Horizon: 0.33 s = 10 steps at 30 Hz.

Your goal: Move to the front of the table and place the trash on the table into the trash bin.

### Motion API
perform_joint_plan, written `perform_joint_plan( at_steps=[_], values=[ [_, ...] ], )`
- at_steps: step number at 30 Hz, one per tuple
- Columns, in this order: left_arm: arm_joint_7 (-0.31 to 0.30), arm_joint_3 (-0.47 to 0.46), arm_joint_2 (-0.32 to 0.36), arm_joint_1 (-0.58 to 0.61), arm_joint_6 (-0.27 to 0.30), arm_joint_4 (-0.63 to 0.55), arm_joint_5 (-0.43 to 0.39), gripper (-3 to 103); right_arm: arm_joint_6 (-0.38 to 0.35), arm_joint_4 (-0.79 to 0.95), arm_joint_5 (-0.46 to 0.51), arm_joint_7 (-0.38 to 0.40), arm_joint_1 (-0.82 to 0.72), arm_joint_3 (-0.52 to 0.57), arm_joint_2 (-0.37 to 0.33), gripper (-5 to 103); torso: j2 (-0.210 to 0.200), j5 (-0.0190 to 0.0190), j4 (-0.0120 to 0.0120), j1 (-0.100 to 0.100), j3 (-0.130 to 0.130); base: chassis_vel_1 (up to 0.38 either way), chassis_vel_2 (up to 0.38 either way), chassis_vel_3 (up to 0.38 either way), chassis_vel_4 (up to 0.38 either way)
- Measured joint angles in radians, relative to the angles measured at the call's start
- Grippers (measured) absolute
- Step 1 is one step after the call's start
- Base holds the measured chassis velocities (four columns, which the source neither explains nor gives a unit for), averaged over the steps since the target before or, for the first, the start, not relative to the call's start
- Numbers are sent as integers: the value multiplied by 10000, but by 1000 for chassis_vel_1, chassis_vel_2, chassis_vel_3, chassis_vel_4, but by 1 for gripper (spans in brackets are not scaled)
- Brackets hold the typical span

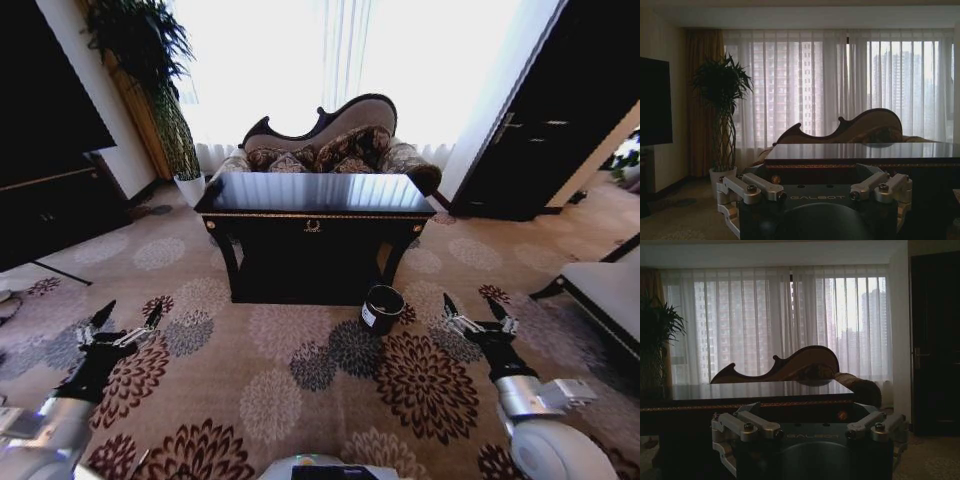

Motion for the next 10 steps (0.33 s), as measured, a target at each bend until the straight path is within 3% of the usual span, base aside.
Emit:
perform_joint_plan(
  at_steps=[10],
  values=[
    [0, 0, -1, 1, -1, 0, 0, 100, 0, 0, 0, 0, -3, 0, 1, 100, 8, 0, 0, -10, -5, 167, -157, -178, 156]
  ],
)
